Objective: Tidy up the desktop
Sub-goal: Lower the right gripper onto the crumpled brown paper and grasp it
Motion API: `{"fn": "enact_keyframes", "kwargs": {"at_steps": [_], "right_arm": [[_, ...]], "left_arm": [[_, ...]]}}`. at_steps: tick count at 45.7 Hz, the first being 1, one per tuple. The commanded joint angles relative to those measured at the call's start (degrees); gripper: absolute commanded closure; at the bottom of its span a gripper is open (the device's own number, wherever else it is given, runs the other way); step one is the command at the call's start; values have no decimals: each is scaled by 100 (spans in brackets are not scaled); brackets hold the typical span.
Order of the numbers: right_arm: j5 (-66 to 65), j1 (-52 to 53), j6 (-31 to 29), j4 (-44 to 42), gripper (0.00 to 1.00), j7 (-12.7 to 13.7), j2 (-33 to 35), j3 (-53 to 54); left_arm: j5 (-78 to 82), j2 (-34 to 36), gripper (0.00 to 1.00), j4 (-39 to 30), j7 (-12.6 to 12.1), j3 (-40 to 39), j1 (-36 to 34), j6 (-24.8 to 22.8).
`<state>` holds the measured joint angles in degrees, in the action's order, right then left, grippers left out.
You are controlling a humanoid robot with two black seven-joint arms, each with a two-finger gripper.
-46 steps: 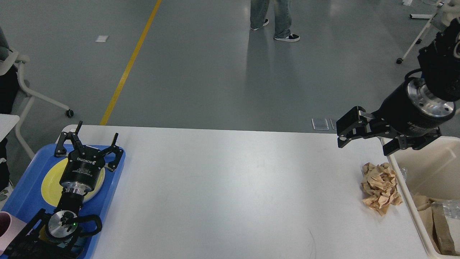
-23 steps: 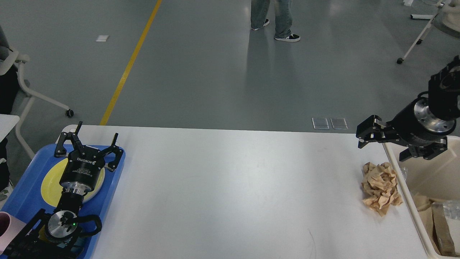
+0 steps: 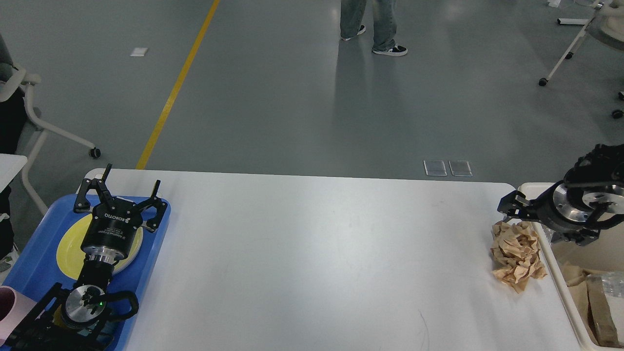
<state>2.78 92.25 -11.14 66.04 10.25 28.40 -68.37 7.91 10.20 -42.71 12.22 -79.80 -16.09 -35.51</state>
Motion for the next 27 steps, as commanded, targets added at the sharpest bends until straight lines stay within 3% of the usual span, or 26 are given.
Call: {"fn": "enact_keyframes", "kwargs": {"at_steps": [1,9,27], "right_arm": [[179,-829,261,-643,2,-6,-80,341],[206,-1648,261,-1452,1,-6,-335,869],[109,-2667,270,-2762,0,-6,-1074,825]], "left_arm": [[0,0,4,0,0,0,0,0],[0,0,4,0,0,0,0,0],[0,0,4,0,0,0,0,0]]}}
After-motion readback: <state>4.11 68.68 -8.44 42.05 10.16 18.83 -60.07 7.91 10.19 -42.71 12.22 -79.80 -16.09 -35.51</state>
